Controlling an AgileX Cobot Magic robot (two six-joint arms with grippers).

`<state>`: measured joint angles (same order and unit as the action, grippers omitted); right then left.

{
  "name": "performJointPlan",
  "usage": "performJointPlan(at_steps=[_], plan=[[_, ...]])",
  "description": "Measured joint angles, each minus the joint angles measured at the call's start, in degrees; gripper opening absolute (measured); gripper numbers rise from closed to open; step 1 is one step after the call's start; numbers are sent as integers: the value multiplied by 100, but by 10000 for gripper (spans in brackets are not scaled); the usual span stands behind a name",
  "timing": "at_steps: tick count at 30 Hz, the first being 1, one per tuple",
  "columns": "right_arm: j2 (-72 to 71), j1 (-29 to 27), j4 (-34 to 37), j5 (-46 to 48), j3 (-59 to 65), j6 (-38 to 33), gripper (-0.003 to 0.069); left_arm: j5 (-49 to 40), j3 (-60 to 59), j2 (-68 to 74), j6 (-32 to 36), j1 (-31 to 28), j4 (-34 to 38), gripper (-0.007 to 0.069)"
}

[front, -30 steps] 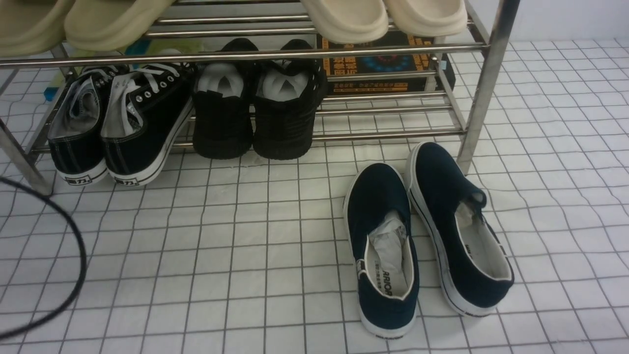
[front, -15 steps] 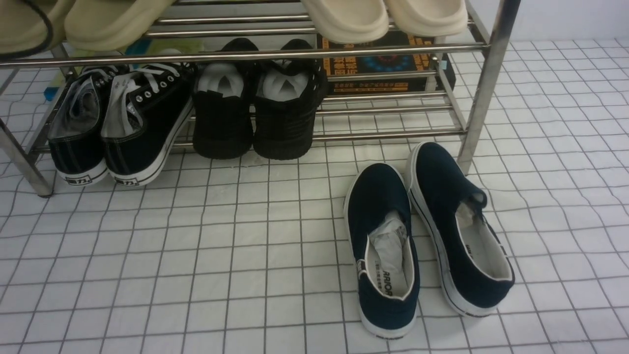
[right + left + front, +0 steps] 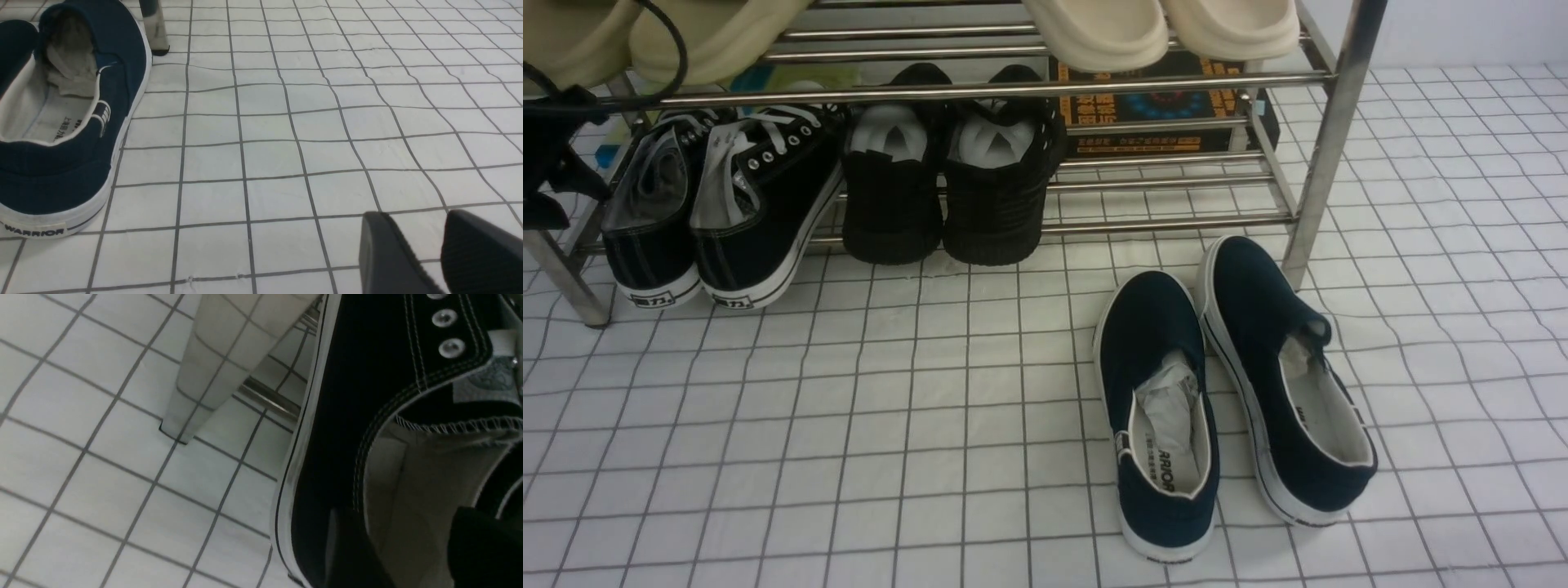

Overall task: Take the shoes off the shelf with your hand from the white checkered tablecloth.
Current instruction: 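Grasp the leftmost shoe on the bottom shelf of the shoe rack with the left gripper, then set the held shoe down on the floor in front of the rack with the left gripper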

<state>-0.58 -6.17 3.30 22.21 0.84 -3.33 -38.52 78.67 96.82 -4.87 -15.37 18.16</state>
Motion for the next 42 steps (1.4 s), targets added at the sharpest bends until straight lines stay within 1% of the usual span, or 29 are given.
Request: performJointPlan(at_steps=[3,5,7,8,9,12,13,16,20,21,24,25,27,29,32,33,34,36,38,39,40,42], plan=[[0,0,0,0,0,0,232,255,0,261,88,64,20,409],[0,0,0,0,0,0,234,345,0,369,88,87,32,412],[0,0,0,0,0,0,236,466,0,592,88,94,73,395],[0,0,0,0,0,0,236,469,0,654,88,94,73,370],[0,0,0,0,0,0,236,468,0,663,88,94,73,363],[0,0,0,0,0,0,237,414,0,728,101,94,-30,148],[0,0,0,0,0,0,237,377,0,728,108,94,-57,92],[0,0,0,0,0,0,237,175,2,702,114,82,-200,28],[0,0,0,0,0,0,237,-359,9,466,103,82,-531,17],[0,0,0,0,0,0,237,-764,9,229,63,82,-785,17],[0,0,0,0,0,0,237,-1586,3,-261,-80,82,-1236,17],[0,0,0,0,0,0,237,-1922,3,-538,-174,82,-1487,17],[0,0,0,0,0,0,239,-2443,-22,-861,-298,82,-1772,17],[0,0,0,0,0,0,238,-2758,-159,-1179,-467,82,-2032,17],[0,0,0,0,0,0,238,-2832,-433,-1443,-700,82,-2261,17],[0,0,0,0,0,5,238,-2803,-719,-1608,-908,82,-2424,17],[0,0,0,0,0,5,238,-2796,-797,-1629,-934,82,-2439,17],[0,0,0,0,0,5,238,-2637,-1255,-1802,-1212,82,-2547,18],[0,0,0,0,0,5,238,-2460,-1546,-1843,-1344,82,-2577,18],[0,0,0,0,0,5,238,-2221,-1895,-1849,-1448,82,-2582,19],[0,0,0,0,0,5,238,-2150,-1931,-1849,-1455,82,-2582,19],[0,0,0,0,0,5,238,-1713,-2324,-1791,-1463,82,-2594,21]])
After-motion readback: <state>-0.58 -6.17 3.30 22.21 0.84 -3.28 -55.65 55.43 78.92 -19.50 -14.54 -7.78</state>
